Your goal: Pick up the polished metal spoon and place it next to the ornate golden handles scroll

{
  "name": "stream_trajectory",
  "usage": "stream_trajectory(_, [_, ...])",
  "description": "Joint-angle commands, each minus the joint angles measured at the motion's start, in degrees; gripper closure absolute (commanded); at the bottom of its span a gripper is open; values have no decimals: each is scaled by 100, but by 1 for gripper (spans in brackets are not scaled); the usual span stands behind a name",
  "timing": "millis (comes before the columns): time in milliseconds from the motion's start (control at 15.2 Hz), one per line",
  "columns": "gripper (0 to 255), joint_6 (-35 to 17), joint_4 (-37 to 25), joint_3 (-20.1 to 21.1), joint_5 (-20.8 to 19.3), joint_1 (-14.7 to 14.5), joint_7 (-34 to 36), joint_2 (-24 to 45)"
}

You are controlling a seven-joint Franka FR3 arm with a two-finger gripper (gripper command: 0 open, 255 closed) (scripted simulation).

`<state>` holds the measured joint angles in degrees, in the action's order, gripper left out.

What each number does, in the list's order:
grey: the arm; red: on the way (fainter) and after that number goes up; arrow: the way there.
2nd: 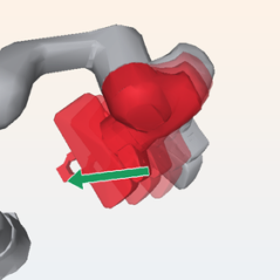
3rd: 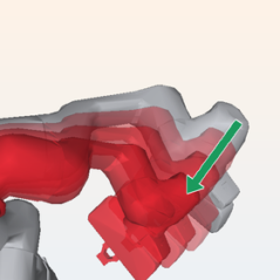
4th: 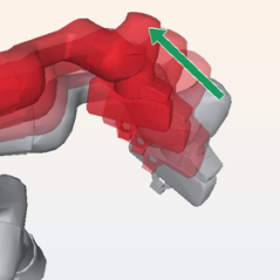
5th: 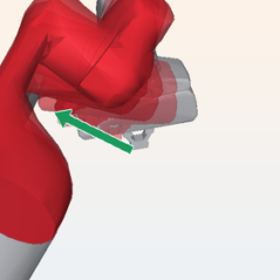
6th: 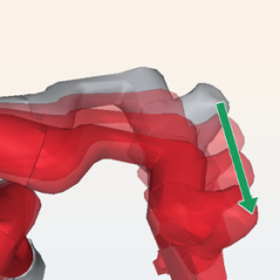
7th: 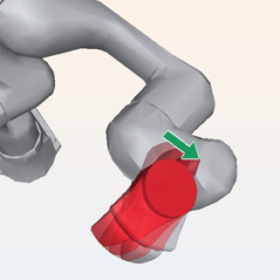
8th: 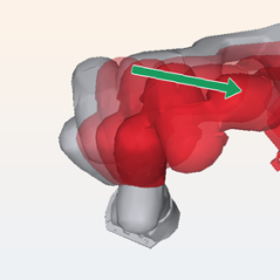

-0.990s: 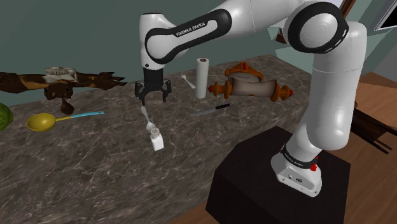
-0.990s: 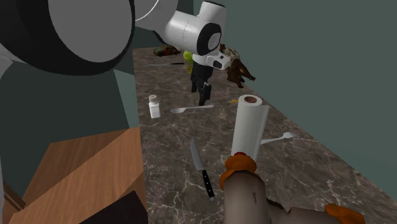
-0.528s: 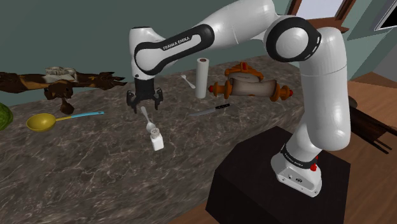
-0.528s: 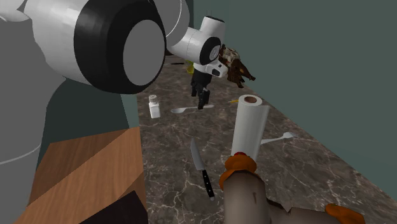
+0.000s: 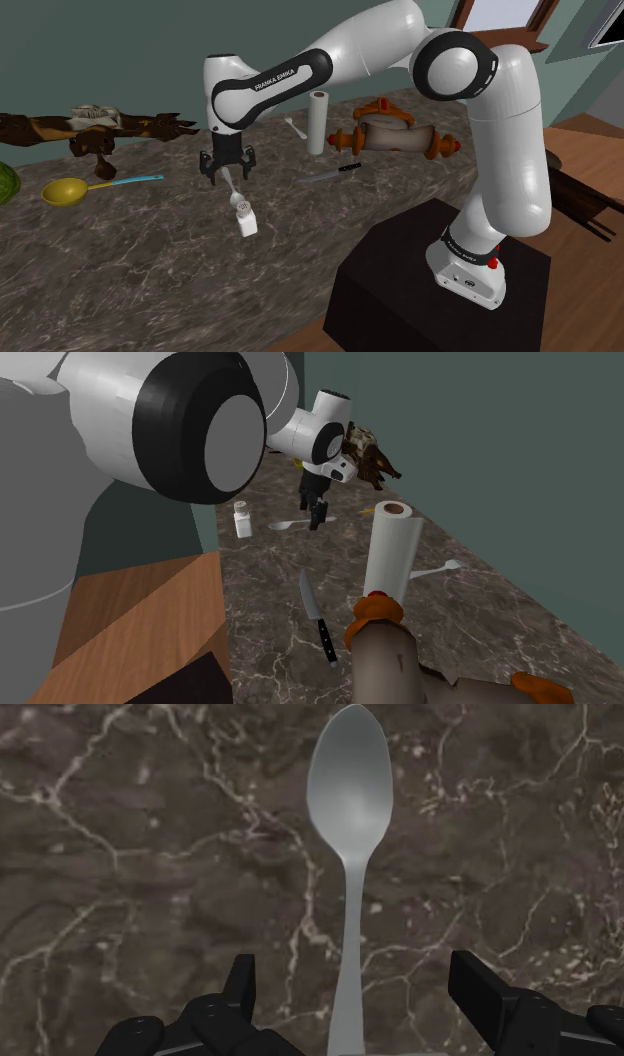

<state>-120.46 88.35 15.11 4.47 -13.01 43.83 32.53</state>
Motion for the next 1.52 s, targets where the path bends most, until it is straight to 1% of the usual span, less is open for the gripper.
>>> stream_trajectory(0, [0, -3, 0, 0, 0, 0, 0, 2])
stream_trajectory(132, [0, -2, 0, 0, 0, 0, 0, 1])
stream_trajectory(198, [255, -2, 0, 0, 0, 0, 0, 1])
stream_trajectory(792, [255, -3, 0, 0, 0, 0, 0, 2])
stream_trajectory(1452, [255, 617, -354, 30, 27, 16, 78, -276])
